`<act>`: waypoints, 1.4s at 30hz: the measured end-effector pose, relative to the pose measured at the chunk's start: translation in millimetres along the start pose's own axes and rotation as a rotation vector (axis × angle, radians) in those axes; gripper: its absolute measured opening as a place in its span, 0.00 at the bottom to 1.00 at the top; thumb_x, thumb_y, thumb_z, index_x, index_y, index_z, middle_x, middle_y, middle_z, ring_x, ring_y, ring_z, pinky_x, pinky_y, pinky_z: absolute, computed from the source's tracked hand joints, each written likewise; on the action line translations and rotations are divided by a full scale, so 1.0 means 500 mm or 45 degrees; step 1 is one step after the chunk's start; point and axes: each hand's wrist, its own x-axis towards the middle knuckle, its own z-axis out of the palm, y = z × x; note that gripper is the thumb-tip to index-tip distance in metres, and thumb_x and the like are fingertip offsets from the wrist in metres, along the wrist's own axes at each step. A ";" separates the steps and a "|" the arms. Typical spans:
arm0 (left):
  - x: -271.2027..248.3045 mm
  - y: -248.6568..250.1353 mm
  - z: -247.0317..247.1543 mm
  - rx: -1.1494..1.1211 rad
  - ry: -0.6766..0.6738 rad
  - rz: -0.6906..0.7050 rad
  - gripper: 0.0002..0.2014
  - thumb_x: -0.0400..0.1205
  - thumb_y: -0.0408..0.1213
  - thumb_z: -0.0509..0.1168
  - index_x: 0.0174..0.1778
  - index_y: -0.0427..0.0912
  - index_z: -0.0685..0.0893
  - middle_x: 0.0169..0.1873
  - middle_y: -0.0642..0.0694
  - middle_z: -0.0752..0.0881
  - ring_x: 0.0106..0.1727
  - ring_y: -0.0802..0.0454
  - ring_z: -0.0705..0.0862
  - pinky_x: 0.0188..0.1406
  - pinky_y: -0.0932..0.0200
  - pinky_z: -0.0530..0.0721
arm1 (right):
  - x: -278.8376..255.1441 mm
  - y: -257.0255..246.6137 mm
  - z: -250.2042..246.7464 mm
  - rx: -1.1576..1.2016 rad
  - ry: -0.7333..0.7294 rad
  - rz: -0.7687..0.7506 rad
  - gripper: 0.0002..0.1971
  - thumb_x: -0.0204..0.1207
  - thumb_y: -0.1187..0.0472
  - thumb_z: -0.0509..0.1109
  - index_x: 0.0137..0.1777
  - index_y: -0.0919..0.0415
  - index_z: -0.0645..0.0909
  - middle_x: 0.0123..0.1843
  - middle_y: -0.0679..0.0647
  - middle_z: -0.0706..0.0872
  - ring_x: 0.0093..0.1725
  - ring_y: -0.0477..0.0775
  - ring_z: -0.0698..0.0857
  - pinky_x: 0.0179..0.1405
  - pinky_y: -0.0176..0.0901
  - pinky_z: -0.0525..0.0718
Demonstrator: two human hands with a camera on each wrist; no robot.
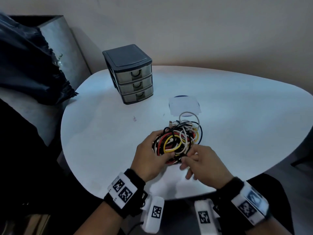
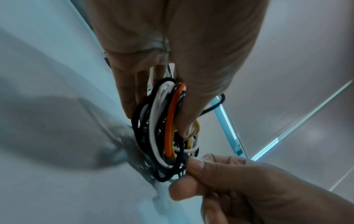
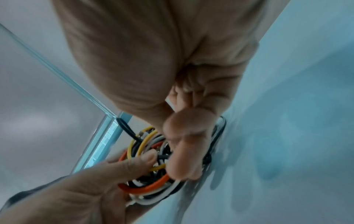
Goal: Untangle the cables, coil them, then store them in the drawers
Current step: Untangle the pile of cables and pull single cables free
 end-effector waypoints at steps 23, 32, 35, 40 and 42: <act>-0.016 0.004 0.025 -0.402 -0.037 0.193 0.25 0.67 0.29 0.80 0.59 0.51 0.89 0.67 0.54 0.84 0.68 0.59 0.83 0.65 0.62 0.82 | 0.033 0.028 0.033 1.090 0.054 0.260 0.14 0.82 0.72 0.62 0.34 0.64 0.76 0.23 0.53 0.71 0.19 0.45 0.63 0.15 0.32 0.58; -0.031 0.030 0.028 -0.427 -0.098 0.166 0.33 0.70 0.23 0.80 0.67 0.59 0.84 0.76 0.57 0.73 0.75 0.64 0.76 0.64 0.64 0.83 | 0.032 0.035 0.031 1.509 -0.106 0.337 0.09 0.78 0.57 0.64 0.38 0.59 0.74 0.29 0.51 0.69 0.17 0.41 0.63 0.11 0.31 0.62; -0.035 0.030 0.028 -0.429 -0.058 0.194 0.35 0.70 0.23 0.80 0.67 0.62 0.85 0.78 0.61 0.68 0.75 0.63 0.75 0.66 0.62 0.82 | 0.028 0.030 0.029 1.401 -0.152 0.331 0.14 0.79 0.56 0.62 0.33 0.61 0.71 0.26 0.53 0.69 0.16 0.41 0.61 0.11 0.31 0.59; -0.043 0.046 0.034 -0.479 0.051 0.210 0.30 0.71 0.23 0.79 0.64 0.57 0.87 0.71 0.50 0.74 0.67 0.61 0.83 0.65 0.59 0.84 | 0.016 0.022 0.043 1.451 -0.142 0.348 0.19 0.86 0.67 0.52 0.31 0.59 0.67 0.20 0.49 0.68 0.15 0.41 0.59 0.15 0.33 0.53; -0.047 0.047 0.039 -0.560 0.072 0.209 0.30 0.70 0.24 0.79 0.65 0.55 0.86 0.65 0.47 0.80 0.66 0.55 0.84 0.65 0.56 0.84 | 0.015 0.021 0.046 1.533 -0.145 0.353 0.18 0.85 0.69 0.53 0.31 0.59 0.67 0.20 0.49 0.67 0.15 0.41 0.59 0.14 0.32 0.53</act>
